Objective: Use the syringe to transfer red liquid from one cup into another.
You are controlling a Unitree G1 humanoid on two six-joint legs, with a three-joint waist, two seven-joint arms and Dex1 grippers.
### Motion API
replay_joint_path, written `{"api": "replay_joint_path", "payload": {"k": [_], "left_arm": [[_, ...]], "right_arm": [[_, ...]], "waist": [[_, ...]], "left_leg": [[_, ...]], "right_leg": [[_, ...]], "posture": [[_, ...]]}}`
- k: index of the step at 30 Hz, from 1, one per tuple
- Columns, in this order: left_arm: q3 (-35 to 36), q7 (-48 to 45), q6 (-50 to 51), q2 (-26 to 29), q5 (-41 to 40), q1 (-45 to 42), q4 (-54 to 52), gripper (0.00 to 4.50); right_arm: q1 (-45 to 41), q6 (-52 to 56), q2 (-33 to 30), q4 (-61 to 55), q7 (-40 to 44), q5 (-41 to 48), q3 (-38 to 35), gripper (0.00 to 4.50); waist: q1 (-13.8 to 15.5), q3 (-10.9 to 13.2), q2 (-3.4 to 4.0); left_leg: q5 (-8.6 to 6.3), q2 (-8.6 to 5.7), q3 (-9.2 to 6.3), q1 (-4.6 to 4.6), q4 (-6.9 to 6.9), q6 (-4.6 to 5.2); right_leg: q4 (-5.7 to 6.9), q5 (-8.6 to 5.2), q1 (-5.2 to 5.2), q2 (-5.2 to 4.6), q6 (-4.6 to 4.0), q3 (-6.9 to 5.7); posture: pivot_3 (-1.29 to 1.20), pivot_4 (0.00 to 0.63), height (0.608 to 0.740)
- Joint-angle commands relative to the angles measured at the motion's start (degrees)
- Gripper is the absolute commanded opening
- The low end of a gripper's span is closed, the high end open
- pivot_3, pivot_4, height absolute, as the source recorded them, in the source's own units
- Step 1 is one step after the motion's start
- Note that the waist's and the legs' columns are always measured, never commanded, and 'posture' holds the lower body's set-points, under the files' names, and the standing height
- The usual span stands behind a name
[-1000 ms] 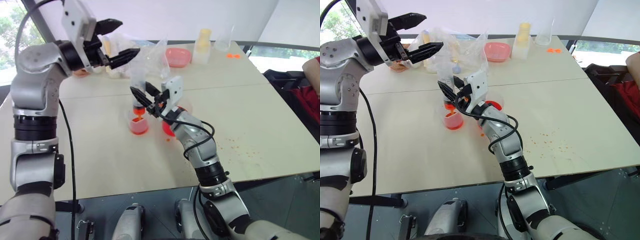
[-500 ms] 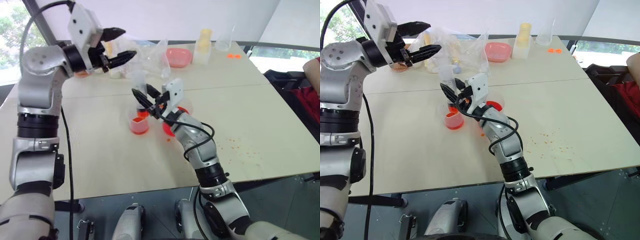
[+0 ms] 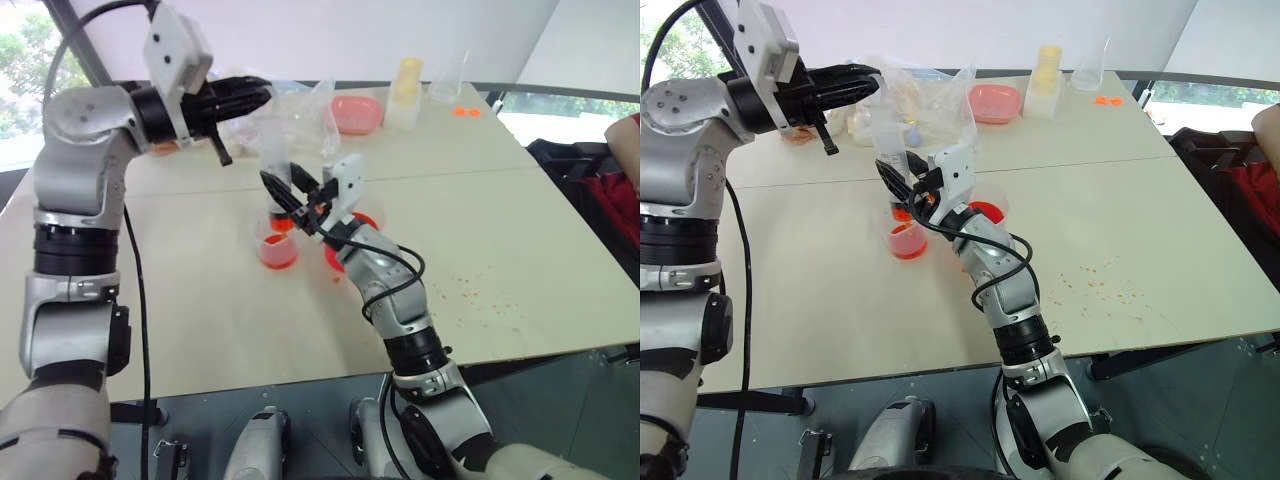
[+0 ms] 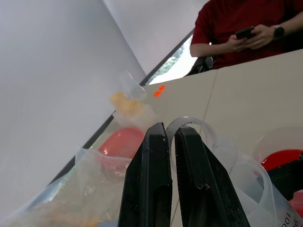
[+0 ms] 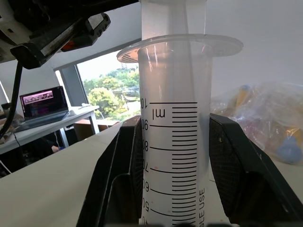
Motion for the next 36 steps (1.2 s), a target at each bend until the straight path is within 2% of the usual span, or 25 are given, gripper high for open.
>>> {"api": "replay_joint_path", "payload": {"k": [1,14,29,30,32,33,36], "left_arm": [[1.2,-1.3,2.7,0.0,-3.2,0.2,-4.6,0.04],[2.2,0.0,9.8,-1.4,-5.1,10.5,-11.6,0.04],[2.6,0.5,11.7,-2.6,-6.1,12.5,-11.6,0.04],[3.0,0.5,12.2,-2.6,-6.6,12.2,-11.5,0.77],[3.7,0.8,12.8,-2.5,-7.3,11.7,-11.1,1.38],[5.0,1.2,13.2,-2.3,-8.1,11.1,-10.4,1.87],[8.7,2.5,15.9,-2.2,-11.8,9.9,-8.6,2.9]], "right_arm": [[-3.6,-2.9,2.1,-1.7,0.8,-0.2,1.5,1.43],[-9.7,-5.7,0.6,0.9,0.4,-0.3,-2.6,1.43],[-11.3,-4.0,0.2,-1.8,0.7,1.1,-3.1,1.43],[-11.2,-3.8,0.2,-2.1,0.7,1.1,-2.9,1.43],[-11.0,-3.6,0.3,-2.6,0.9,1.2,-2.6,1.43],[-10.8,-3.4,0.2,-3.2,1.1,1.1,-2.4,1.43],[-10.3,-2.7,0.0,-4.5,1.6,1.1,-1.9,1.43]], "waist": [[0.0,0.0,0.0],[0.1,0.0,0.0],[0.0,0.0,0.0],[0.1,0.0,0.0],[0.1,0.0,-0.01],[0.1,0.0,0.0],[0.0,0.0,0.02]], "left_leg": [[0.0,0.0,0.0,0.0,0.0,0.0],[0.0,0.01,-0.02,0.0,0.01,0.0],[0.0,0.01,-0.01,0.0,0.0,0.0],[0.0,0.01,-0.01,0.0,0.0,0.0],[0.0,0.01,-0.02,0.0,0.0,0.0],[0.0,0.01,-0.02,-0.01,0.01,-0.01],[0.0,0.02,-0.01,-0.01,-0.01,-0.01]], "right_leg": [[0.0,0.0,0.0,0.0,0.0,0.0],[0.0,0.0,0.01,-0.01,0.0,0.0],[0.0,0.0,-0.01,0.0,0.0,0.0],[0.0,0.0,-0.01,0.0,0.0,0.0],[0.0,0.0,0.0,-0.03,0.0,0.0],[0.0,0.0,0.0,-0.03,0.0,0.0],[0.0,0.0,-0.03,0.0,0.0,0.0]], "posture": [[0.0,0.15,0.74],[0.0,0.15,0.74],[0.0,0.15,0.74],[0.0,0.15,0.74],[0.0,0.15,0.74],[0.0,0.15,0.74],[0.0,0.15,0.74]]}}
